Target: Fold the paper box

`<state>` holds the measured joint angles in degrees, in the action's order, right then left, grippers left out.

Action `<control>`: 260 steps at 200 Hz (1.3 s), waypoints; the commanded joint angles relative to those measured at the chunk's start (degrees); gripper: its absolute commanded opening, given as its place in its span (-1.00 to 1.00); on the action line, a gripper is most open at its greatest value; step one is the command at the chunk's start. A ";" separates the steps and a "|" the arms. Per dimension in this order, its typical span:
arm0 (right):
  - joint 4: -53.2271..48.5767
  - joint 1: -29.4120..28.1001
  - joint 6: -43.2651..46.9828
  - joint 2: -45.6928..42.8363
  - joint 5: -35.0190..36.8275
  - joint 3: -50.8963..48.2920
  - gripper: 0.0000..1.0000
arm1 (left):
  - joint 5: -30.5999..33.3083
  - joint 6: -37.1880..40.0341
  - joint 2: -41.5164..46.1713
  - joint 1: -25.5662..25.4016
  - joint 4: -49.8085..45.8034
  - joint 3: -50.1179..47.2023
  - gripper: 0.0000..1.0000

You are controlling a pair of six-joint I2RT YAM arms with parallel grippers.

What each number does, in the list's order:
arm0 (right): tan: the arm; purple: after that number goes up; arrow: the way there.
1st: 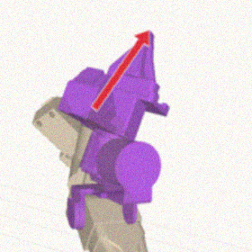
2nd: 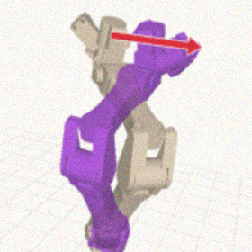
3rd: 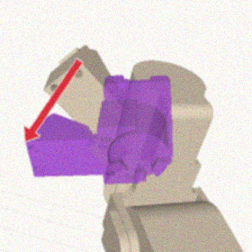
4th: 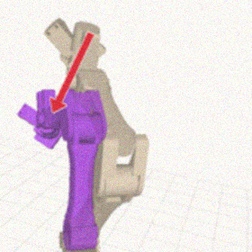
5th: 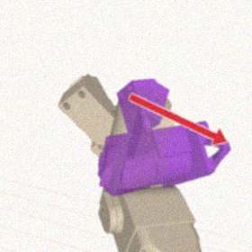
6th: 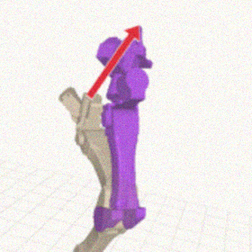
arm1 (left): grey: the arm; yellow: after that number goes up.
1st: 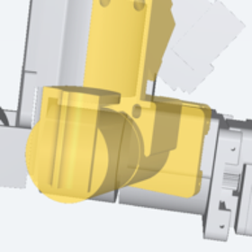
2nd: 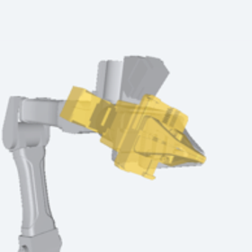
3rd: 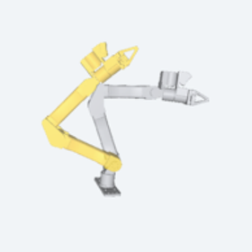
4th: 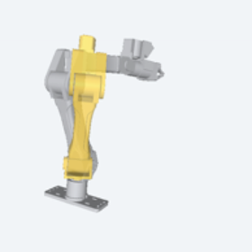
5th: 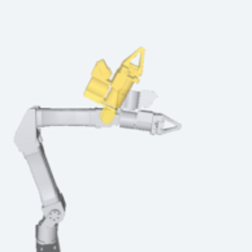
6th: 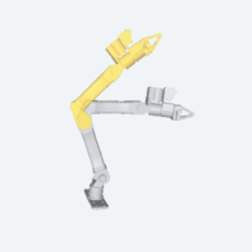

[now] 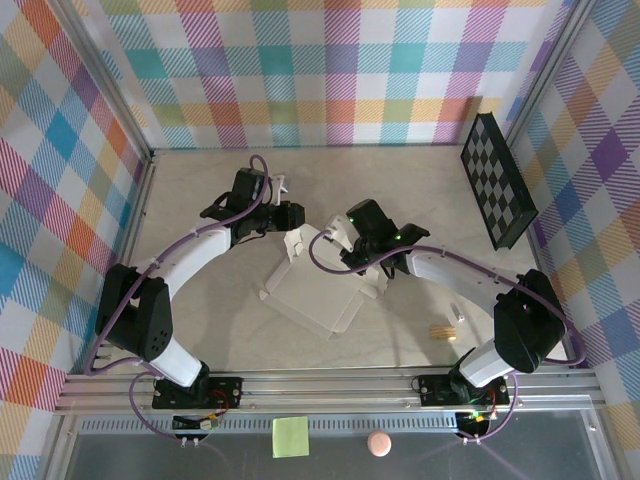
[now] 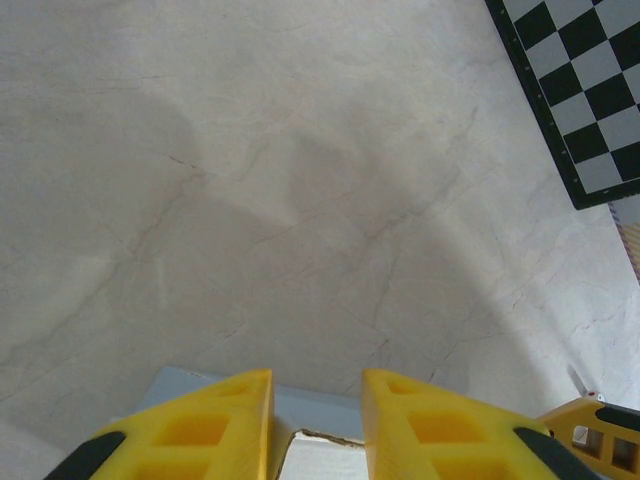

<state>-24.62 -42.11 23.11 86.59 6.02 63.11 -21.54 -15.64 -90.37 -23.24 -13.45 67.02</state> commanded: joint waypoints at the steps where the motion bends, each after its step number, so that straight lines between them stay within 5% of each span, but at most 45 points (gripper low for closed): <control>1: -4.38 -0.52 0.17 1.13 0.49 0.61 -1.00 | 0.01 -0.19 -0.12 -0.98 -0.96 1.42 -0.48; 80: -5.30 -0.71 0.78 0.43 2.06 1.03 -1.00 | 4.83 3.44 -0.59 -2.51 -7.35 1.68 -0.53; 193: -5.90 -0.69 -1.17 -4.01 -0.90 2.34 -0.42 | 5.19 2.83 1.34 -2.89 -6.72 -2.46 -0.54; 260: -6.54 -0.61 -2.43 -5.73 -11.38 5.84 -0.15 | 4.84 1.84 3.10 -2.86 -4.97 -5.30 -0.53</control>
<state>-30.98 -42.44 21.85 82.70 1.10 66.39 -16.51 -13.26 -88.90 -25.82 -17.43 63.59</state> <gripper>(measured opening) 0.417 0.232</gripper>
